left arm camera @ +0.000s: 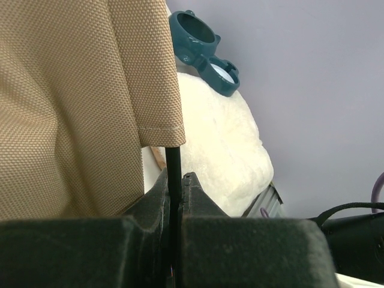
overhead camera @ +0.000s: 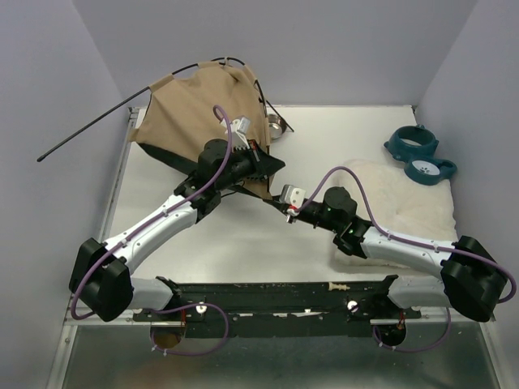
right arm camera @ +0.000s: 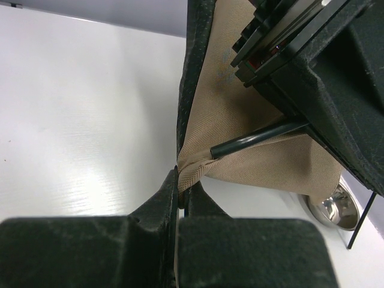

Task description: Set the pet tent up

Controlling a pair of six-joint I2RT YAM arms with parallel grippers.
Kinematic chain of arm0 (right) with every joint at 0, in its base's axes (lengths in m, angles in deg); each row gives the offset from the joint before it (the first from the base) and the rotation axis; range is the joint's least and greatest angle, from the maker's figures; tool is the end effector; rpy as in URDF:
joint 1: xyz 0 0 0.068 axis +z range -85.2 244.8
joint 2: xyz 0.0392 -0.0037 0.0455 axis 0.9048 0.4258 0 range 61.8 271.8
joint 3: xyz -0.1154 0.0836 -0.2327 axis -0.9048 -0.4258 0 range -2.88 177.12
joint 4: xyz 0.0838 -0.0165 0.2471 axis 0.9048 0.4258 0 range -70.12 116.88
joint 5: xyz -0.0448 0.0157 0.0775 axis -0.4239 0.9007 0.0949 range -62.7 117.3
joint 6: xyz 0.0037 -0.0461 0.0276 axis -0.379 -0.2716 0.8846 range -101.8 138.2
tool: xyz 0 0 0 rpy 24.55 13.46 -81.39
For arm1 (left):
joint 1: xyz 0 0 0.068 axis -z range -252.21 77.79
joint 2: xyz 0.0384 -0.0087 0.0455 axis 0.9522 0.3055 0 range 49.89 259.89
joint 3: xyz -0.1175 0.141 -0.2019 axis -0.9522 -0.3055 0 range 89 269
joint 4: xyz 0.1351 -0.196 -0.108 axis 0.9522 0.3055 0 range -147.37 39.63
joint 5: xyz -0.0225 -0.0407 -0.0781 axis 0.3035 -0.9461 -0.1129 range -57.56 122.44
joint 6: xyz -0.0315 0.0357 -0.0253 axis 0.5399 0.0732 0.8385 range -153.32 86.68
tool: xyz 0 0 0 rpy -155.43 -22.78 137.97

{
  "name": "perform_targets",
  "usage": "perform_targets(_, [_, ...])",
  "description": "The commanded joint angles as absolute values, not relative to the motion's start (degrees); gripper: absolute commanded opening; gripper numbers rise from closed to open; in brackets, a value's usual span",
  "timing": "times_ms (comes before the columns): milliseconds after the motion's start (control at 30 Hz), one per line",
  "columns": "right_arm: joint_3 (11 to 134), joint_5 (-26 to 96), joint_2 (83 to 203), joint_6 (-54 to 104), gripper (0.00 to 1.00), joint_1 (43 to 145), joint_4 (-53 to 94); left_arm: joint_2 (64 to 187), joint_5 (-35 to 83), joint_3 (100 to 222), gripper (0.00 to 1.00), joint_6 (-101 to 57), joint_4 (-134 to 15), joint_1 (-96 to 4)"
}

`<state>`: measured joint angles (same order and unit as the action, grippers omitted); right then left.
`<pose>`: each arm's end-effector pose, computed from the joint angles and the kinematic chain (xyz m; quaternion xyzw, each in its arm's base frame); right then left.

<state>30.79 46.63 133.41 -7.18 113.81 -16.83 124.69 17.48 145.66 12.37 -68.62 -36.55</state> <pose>0.1710 0.2148 0.2584 -0.5195 0.4902 0.2586 0.6504 0.2465 -0.1881 0.3360 0.0212 0.7467 -0.5025 0.4353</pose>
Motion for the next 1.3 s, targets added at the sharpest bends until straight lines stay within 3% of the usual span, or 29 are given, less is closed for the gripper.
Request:
perform_targets(0, [29.9, 52.3, 133.5, -8.0, 0.01, 116.3, -14.2, 126.1, 27.2, 148.5, 0.0, 10.3, -69.9, -38.3])
perform_targets(1267, [31.2, 50.9, 134.0, -5.7, 0.01, 116.4, -13.3, 124.8, 27.8, 146.0, 0.0, 8.3, -68.4, -38.0])
